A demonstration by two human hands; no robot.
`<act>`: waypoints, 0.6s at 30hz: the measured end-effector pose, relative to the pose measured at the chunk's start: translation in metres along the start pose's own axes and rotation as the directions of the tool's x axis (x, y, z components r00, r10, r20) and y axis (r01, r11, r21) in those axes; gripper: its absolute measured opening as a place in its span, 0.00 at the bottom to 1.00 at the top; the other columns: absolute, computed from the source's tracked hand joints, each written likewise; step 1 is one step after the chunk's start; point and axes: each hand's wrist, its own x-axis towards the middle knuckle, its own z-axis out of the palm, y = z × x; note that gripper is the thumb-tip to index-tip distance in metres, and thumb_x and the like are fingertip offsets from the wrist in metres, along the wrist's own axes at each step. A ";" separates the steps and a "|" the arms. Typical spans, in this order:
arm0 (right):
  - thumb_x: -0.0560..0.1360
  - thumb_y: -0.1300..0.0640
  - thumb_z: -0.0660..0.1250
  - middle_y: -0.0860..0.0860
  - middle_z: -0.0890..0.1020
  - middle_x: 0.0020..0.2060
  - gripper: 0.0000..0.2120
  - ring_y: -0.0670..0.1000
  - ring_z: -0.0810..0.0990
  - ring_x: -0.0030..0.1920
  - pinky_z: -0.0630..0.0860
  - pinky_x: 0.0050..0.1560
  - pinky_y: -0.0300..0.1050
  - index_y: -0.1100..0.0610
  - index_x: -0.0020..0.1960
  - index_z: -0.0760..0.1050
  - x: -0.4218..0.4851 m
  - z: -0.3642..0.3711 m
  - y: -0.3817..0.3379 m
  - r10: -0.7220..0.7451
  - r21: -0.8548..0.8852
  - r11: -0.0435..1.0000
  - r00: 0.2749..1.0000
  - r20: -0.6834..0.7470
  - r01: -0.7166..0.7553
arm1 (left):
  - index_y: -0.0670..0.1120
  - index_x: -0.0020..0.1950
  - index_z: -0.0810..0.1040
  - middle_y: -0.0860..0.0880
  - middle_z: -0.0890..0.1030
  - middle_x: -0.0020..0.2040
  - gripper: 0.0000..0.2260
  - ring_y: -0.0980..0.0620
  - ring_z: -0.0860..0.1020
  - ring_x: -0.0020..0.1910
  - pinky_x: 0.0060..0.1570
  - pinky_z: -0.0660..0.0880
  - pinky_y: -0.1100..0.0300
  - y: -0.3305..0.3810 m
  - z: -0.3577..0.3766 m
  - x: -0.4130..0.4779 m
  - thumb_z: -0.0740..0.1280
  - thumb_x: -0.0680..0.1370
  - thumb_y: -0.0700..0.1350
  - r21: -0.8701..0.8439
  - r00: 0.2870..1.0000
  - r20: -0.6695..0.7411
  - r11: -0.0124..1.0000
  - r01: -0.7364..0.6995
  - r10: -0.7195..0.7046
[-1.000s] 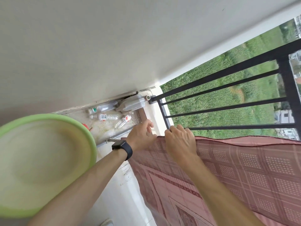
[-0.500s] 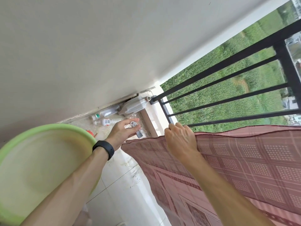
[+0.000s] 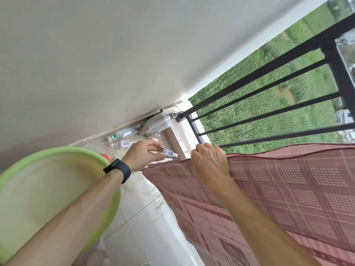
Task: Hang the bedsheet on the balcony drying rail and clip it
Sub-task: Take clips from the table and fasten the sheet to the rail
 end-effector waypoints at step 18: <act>0.71 0.63 0.69 0.51 0.80 0.33 0.06 0.52 0.76 0.35 0.72 0.36 0.49 0.57 0.36 0.80 0.002 0.006 0.000 -0.018 -0.021 1.000 0.993 -0.114 0.016 | 0.54 0.42 0.87 0.59 0.85 0.36 0.06 0.66 0.80 0.36 0.36 0.71 0.74 0.022 0.020 0.031 0.80 0.67 0.48 0.127 0.985 0.099 0.980 -0.151 0.139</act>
